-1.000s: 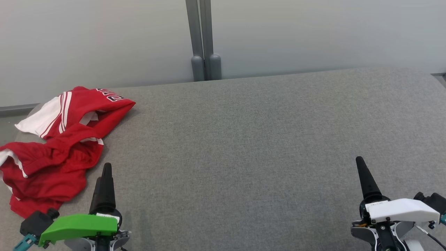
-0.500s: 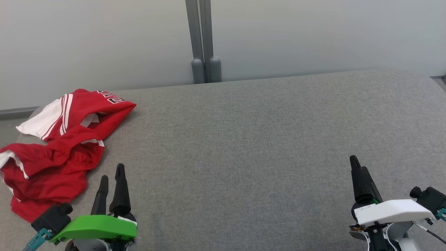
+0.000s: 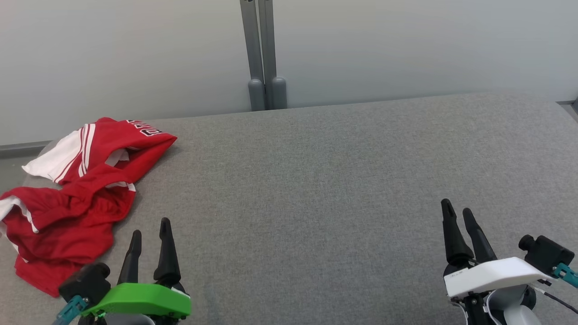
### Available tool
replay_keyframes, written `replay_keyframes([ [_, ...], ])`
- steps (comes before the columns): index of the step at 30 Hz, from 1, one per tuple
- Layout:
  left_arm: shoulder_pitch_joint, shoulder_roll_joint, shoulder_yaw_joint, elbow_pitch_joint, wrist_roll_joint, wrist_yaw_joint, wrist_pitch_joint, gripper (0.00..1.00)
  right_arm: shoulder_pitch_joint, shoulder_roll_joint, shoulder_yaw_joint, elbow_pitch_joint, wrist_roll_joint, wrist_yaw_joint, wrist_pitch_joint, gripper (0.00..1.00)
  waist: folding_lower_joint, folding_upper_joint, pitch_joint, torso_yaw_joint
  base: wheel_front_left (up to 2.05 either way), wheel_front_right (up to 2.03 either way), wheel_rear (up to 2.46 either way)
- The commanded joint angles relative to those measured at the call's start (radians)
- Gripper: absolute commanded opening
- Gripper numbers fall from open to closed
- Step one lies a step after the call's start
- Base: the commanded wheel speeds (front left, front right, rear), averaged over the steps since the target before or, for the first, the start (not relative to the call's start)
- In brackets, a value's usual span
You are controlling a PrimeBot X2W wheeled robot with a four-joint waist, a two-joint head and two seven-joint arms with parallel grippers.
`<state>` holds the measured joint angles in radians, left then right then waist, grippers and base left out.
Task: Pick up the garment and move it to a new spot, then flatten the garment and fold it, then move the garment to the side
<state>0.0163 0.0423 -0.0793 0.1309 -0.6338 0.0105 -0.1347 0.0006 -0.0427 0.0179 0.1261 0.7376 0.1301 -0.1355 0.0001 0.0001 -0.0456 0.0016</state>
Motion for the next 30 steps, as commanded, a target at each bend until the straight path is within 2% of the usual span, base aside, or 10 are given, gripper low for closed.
replay_keyframes([
  [1, 0.010, 0.007, -0.005, -0.007, 0.031, 0.009, -0.012, 1.00, 0.004, -0.006, 0.007, -0.016, -0.039, 0.001, -0.011, 1.00, -0.0001, -0.0001, -0.001, 0.000, 0.00, 0.00, 0.00],
  [13, 0.027, 0.009, -0.018, 0.016, 0.195, 0.029, -0.041, 1.00, 0.007, -0.007, 0.041, -0.012, -0.226, 0.001, -0.041, 1.00, -0.0001, -0.0001, -0.006, -0.001, 0.00, 0.00, 0.00],
  [30, 0.049, 0.010, -0.031, 0.052, 0.330, 0.037, -0.080, 1.00, 0.028, -0.008, 0.064, -0.003, -0.429, 0.001, -0.080, 1.00, -0.0001, -0.0001, -0.023, -0.002, 0.00, 0.00, 0.00],
])
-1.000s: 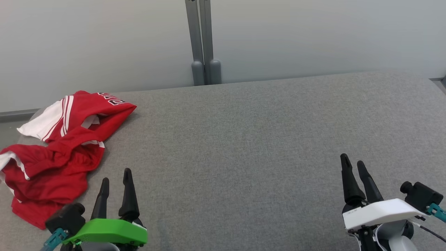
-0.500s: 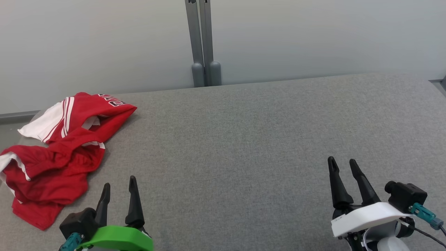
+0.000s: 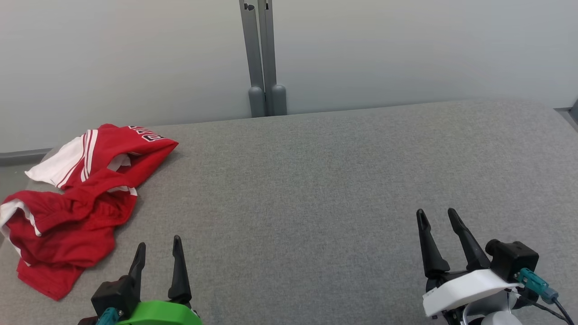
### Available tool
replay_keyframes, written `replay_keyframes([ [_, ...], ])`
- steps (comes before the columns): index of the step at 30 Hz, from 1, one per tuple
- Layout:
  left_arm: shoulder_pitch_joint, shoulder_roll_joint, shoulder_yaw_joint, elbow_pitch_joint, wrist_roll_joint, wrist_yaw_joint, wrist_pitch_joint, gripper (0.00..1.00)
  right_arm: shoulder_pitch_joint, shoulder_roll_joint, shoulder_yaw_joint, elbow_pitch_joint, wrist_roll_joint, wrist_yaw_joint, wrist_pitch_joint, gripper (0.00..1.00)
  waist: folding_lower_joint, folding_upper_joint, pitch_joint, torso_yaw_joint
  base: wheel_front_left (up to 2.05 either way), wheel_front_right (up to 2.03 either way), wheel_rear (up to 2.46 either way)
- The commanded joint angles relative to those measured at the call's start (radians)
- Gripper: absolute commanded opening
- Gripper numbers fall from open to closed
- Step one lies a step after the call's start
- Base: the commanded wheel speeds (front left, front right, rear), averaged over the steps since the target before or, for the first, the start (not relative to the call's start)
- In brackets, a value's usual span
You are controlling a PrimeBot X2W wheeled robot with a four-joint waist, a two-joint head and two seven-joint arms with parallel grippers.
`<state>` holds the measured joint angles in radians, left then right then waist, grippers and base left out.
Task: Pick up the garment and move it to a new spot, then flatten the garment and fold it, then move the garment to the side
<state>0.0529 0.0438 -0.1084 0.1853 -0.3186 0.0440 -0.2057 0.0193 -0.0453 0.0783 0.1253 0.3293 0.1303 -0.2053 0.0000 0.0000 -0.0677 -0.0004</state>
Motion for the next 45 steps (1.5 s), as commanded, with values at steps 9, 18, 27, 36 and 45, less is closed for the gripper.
replay_keyframes([
  [9, 0.026, 0.009, 0.000, 0.021, 0.056, 0.001, -0.026, 1.00, 0.016, -0.006, 0.016, 0.012, -0.093, 0.001, -0.027, 1.00, 0.0000, 0.0000, -0.012, -0.003, 0.00, 0.00, 0.00],
  [18, 0.030, 0.009, 0.005, 0.031, 0.093, -0.006, -0.044, 1.00, 0.023, -0.007, 0.018, 0.018, -0.162, 0.001, -0.045, 1.00, 0.0000, 0.0000, -0.015, -0.001, 0.00, 0.00, 0.00],
  [27, 0.038, 0.010, -0.002, 0.032, 0.148, -0.001, -0.059, 1.00, 0.026, -0.007, 0.023, 0.018, -0.223, 0.001, -0.060, 1.00, 0.0000, 0.0000, -0.018, -0.002, 0.00, 0.00, 0.00],
  [36, 0.035, 0.010, -0.002, 0.037, 0.151, 0.000, -0.061, 1.00, 0.026, -0.007, 0.018, 0.024, -0.229, 0.001, -0.061, 1.00, 0.0000, 0.0000, -0.018, -0.003, 0.00, 0.00, 0.00],
  [45, 0.031, 0.010, 0.000, 0.043, 0.150, 0.000, -0.061, 1.00, 0.022, -0.007, 0.014, 0.026, -0.229, 0.001, -0.061, 1.00, 0.0000, 0.0000, -0.017, -0.003, 0.00, 0.00, 0.00],
])
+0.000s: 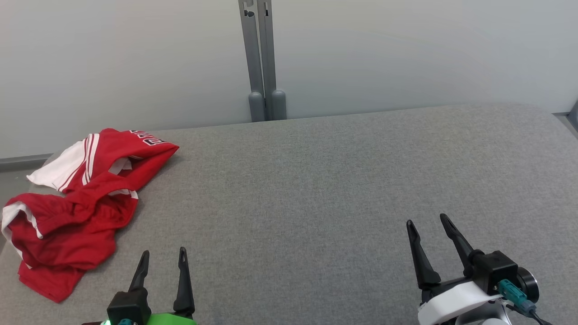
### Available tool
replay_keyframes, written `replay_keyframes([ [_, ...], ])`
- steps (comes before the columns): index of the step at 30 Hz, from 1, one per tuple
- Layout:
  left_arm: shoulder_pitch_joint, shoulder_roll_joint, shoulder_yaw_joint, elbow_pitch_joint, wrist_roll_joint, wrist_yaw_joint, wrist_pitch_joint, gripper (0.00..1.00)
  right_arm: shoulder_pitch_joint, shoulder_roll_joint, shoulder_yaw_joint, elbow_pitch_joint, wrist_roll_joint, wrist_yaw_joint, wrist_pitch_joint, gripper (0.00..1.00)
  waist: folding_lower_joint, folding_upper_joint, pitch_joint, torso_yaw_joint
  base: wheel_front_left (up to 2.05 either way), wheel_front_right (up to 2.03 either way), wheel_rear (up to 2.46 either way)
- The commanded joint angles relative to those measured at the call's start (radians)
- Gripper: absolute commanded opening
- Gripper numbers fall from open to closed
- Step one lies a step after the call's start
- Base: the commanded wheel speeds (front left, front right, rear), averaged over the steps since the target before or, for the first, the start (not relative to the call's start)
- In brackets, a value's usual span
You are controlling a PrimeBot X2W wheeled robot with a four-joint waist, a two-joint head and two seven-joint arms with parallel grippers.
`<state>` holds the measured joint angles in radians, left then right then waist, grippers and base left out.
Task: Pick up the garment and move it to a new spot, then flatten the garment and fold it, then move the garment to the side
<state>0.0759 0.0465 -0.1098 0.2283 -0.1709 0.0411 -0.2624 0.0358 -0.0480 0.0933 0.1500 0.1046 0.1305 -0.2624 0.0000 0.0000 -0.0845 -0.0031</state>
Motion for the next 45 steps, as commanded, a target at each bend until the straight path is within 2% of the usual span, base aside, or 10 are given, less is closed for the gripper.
replay_keyframes([
  [1, 0.007, 0.007, 0.002, 0.001, 0.004, 0.003, -0.004, 1.00, 0.006, -0.004, -0.001, 0.000, -0.005, 0.000, -0.004, 1.00, 0.0000, 0.0000, 0.000, 0.000, 0.00, 0.00, 0.00],
  [14, 0.005, 0.007, 0.005, 0.003, 0.008, 0.002, -0.004, 1.00, 0.010, -0.004, -0.009, -0.004, -0.006, 0.000, -0.004, 1.00, 0.0000, 0.0000, 0.002, 0.004, 0.00, 0.00, 0.00],
  [20, -0.012, 0.007, 0.005, -0.003, 0.013, -0.001, -0.004, 1.00, 0.019, -0.004, -0.021, -0.010, -0.003, 0.000, -0.004, 1.00, 0.0000, 0.0000, 0.001, 0.043, 0.00, 0.00, 0.00],
  [26, -0.026, 0.007, 0.001, -0.006, 0.027, -0.007, -0.004, 1.00, 0.023, -0.004, -0.028, -0.018, 0.009, 0.000, -0.004, 1.00, 0.0000, 0.0000, 0.005, 0.165, 0.00, 0.00, 0.00],
  [37, -0.039, 0.007, 0.056, -0.017, 0.055, -0.021, -0.002, 1.00, 0.010, -0.003, -0.009, -0.019, 0.038, 0.000, -0.004, 1.00, 0.0000, 0.0000, 0.017, 0.462, 0.00, 0.00, 0.00],
  [45, 0.002, 0.005, 0.111, -0.083, 0.008, 0.024, -0.002, 1.00, -0.070, -0.005, 0.085, 0.014, 0.021, 0.000, -0.004, 1.00, 0.0000, 0.0000, 0.074, 0.509, 0.00, 0.00, 0.00],
])
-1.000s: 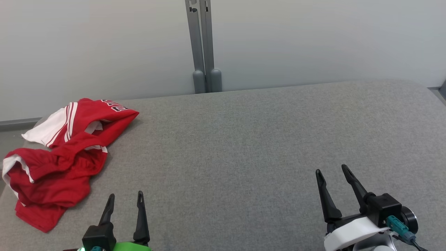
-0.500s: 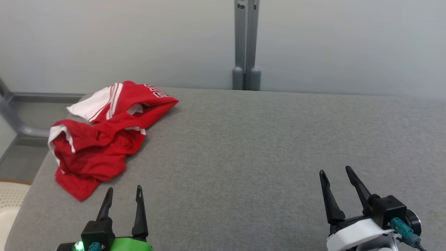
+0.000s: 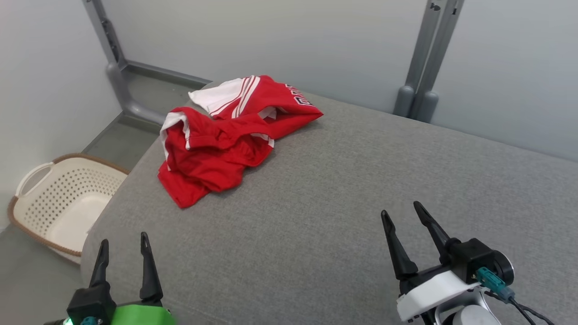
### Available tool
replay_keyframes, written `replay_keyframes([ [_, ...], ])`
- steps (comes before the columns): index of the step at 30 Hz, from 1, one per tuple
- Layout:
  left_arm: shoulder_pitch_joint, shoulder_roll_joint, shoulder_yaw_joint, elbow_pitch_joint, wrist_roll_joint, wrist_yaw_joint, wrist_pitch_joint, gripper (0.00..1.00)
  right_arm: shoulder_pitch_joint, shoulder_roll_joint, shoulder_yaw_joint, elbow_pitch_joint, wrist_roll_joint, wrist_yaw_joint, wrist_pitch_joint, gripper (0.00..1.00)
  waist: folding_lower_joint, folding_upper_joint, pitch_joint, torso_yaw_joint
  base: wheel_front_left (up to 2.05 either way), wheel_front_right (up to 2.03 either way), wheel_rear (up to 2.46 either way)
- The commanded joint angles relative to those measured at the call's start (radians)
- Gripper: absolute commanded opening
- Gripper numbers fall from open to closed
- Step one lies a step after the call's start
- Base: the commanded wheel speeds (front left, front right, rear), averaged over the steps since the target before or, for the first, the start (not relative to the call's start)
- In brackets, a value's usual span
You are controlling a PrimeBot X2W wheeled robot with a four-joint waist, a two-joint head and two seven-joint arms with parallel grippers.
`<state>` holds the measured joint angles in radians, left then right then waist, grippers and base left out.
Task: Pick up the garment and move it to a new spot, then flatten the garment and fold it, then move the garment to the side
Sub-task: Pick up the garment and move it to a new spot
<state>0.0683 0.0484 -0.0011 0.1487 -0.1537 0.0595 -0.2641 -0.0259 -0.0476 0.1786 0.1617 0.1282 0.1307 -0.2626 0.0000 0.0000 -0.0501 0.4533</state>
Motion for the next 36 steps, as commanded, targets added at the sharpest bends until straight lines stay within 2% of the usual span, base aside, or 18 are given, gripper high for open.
replay_keyframes([
  [1, 0.017, 0.004, 0.008, -0.011, -0.013, 0.013, -0.001, 1.00, -0.018, -0.005, 0.009, 0.008, -0.004, 0.000, -0.004, 1.00, 0.0000, 0.0000, 0.043, 0.055, 0.00, 0.00, 0.00],
  [10, 0.063, 0.004, 0.031, -0.040, -0.039, 0.030, -0.001, 1.00, -0.037, -0.005, 0.025, 0.024, -0.015, 0.000, -0.004, 1.00, 0.0000, 0.0000, 0.050, 0.061, 0.00, 0.00, 0.00],
  [14, 0.068, 0.004, 0.048, -0.039, -0.041, 0.021, -0.001, 1.00, -0.018, -0.005, 0.010, 0.020, -0.022, 0.000, -0.004, 1.00, 0.0000, 0.0000, 0.049, 0.061, 0.00, 0.00, 0.00],
  [16, 0.057, 0.008, 0.064, -0.030, -0.028, 0.002, -0.001, 1.00, -0.006, -0.005, -0.004, 0.016, -0.029, 0.000, -0.004, 1.00, 0.0000, 0.0000, 0.049, 0.061, 0.00, 0.00, 0.00],
  [21, -0.059, 0.087, 0.099, -0.007, 0.027, -0.064, -0.001, 1.00, 0.030, -0.005, -0.042, 0.003, -0.047, 0.000, -0.003, 1.00, 0.0000, 0.0000, 0.046, 0.060, 0.00, 0.00, 0.00],
  [25, -0.200, 0.169, 0.068, 0.041, 0.078, -0.118, -0.001, 1.00, 0.061, -0.005, -0.062, -0.012, -0.061, 0.000, -0.004, 1.00, 0.0000, 0.0000, 0.049, 0.045, 0.00, 0.00, 0.00],
  [29, -0.368, 0.238, 0.033, 0.131, 0.086, -0.157, 0.011, 1.00, 0.048, -0.005, -0.058, -0.027, -0.092, 0.000, -0.003, 1.00, 0.0000, 0.0000, 0.089, -0.019, 0.00, 0.00, 0.00],
  [36, -0.601, 0.313, -0.044, 0.296, 0.051, -0.185, 0.080, 1.00, 0.005, -0.005, -0.048, -0.045, -0.141, 0.000, -0.003, 1.00, 0.0000, 0.0000, 0.176, -0.132, 0.00, 0.00, 0.00],
])
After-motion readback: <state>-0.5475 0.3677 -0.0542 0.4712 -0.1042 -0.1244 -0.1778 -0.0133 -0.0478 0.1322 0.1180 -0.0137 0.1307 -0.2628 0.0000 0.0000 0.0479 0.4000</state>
